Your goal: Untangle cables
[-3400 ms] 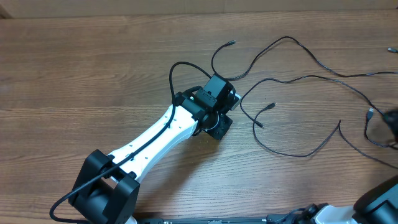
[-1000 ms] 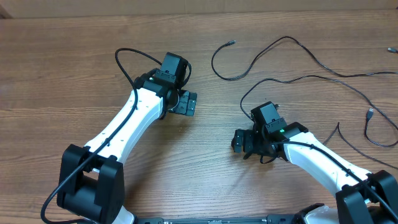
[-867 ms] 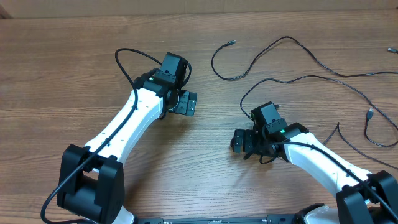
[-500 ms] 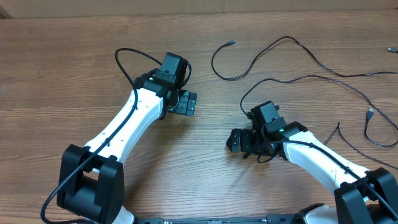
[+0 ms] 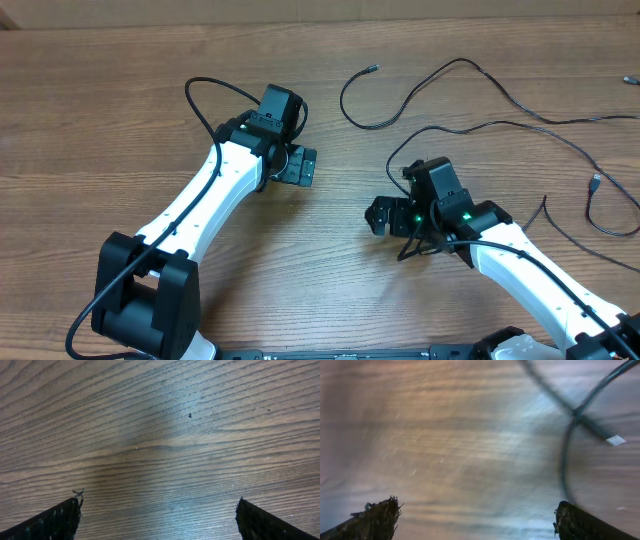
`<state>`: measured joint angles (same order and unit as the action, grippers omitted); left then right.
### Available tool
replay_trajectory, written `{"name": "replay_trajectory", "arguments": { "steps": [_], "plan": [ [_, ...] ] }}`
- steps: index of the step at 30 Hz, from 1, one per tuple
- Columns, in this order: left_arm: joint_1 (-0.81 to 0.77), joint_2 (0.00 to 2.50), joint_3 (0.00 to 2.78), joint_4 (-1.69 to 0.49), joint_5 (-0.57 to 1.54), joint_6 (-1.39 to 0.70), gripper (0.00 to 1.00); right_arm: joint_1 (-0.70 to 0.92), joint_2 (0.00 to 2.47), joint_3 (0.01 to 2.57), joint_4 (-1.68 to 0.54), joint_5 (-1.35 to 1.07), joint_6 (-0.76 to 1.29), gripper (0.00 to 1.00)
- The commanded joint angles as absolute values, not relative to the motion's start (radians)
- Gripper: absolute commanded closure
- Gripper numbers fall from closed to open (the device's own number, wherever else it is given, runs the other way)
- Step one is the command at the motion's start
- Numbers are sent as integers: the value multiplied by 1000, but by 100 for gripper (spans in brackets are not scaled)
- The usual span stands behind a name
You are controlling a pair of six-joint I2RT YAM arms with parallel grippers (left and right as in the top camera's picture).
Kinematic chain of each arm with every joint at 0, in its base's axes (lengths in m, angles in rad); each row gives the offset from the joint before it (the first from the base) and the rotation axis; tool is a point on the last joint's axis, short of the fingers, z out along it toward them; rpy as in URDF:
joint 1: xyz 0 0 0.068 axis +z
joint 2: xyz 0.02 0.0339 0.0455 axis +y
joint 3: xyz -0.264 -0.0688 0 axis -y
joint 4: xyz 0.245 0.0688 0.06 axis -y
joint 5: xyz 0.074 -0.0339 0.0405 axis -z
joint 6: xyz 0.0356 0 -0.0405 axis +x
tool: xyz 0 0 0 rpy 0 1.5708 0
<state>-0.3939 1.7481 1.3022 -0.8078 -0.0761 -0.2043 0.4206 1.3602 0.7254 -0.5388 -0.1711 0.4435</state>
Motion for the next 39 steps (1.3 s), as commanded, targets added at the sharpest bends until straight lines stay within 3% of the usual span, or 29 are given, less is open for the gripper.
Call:
{"name": "replay_trajectory", "arguments": {
  "steps": [1,9,24,39],
  "plan": [
    [-393,1753,1296,-807,-88,-214,1,425,1353,748,-527,30,440,0],
    [-393,1753,1296,-807,-88,-214,1,425,1397,747,-533,148,444,0],
    [-393,1753,1296,-807,-88,-214,0,426,1499,746,-545,-73,443,0],
    [-393,1753,1297,-807,-88,-214,0,427,1499,746,-746,-197,383,0]
  ]
}}
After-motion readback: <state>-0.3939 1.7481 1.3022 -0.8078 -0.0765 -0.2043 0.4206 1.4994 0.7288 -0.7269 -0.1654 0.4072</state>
